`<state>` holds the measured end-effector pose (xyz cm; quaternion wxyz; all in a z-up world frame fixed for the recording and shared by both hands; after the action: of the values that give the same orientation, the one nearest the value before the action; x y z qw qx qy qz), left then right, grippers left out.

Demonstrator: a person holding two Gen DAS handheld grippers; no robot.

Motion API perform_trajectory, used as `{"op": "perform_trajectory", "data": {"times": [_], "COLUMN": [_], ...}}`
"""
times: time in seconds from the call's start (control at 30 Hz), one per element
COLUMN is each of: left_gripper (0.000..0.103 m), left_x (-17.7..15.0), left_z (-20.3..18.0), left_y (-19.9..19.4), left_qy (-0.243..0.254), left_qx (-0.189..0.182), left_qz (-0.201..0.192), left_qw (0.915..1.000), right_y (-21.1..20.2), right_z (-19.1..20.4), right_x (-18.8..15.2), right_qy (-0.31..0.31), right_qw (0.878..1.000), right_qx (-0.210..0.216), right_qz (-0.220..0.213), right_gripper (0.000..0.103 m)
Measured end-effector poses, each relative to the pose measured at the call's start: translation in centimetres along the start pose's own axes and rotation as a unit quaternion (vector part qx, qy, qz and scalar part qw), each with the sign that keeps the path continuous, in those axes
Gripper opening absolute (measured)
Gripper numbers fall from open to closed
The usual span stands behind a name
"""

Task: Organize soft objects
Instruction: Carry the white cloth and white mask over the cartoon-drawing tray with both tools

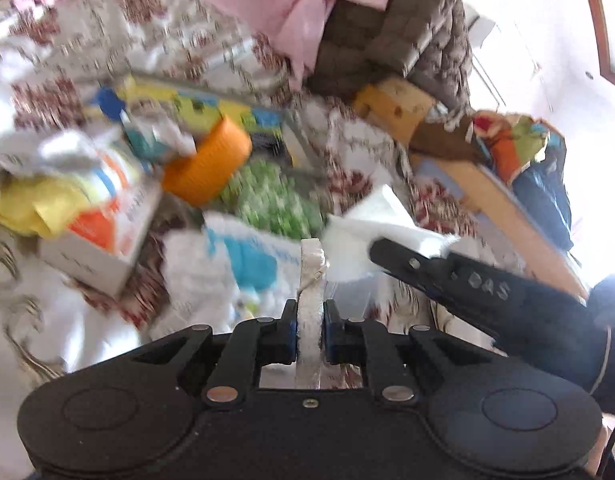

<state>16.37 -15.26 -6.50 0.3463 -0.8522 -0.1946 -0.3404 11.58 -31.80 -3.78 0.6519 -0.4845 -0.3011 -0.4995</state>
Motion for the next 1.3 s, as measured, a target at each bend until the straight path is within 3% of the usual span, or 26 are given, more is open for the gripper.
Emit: {"op": "perform_trajectory", "data": {"times": [0.37,0.63,0.93,1.07,1.3], "left_gripper": [0.013,0.013,0.013,0.013,0.013], "left_x": [4.8,10.4,18.4,21.0,22.4], "left_z": [-1.3,0.4,4.7,6.7,9.7], "left_y": [-3.6,-2.1,3.1,7.3,15.0], "left_qy": [0.053,0.055,0.05,0.04,0.006], "left_qx": [0.038,0.059,0.073,0.07,0.054], "left_qz": [-0.093,-0.114,-0.107,-0.098,-0.07], "left_qw": [0.9936,0.9903,0.9903,0.9919,0.996], "right_y": [-1.4,4.9,16.1,20.1,24.7], "right_z": [1.7,4.2,2.7,1.8,-1.0], "right_x": [2.3,8.4,10.7,9.9,8.5], "right_qy": [-0.027,-0.042,0.034,0.033,0.074], "right_qw": [0.997,0.994,0.993,0.995,0.993], "right_qx": [0.001,0.041,0.1,0.092,0.086], "right_qz": [-0.07,-0.096,-0.056,-0.031,0.025], "right_gripper": [0.012,0.012,0.012,0.012,0.012]}}
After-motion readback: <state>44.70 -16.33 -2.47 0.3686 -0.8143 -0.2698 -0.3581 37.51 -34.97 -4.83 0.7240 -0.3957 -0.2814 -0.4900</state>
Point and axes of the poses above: each gripper's, at about its wrist camera, not at the fingertips, and y roughly the way its jaws point, z to its left, x to its top, the point moved 5 cm from there along y, roughly the way its jaws point, and after that the axes turned 4 degrees about -x, right-handed, at the moved point
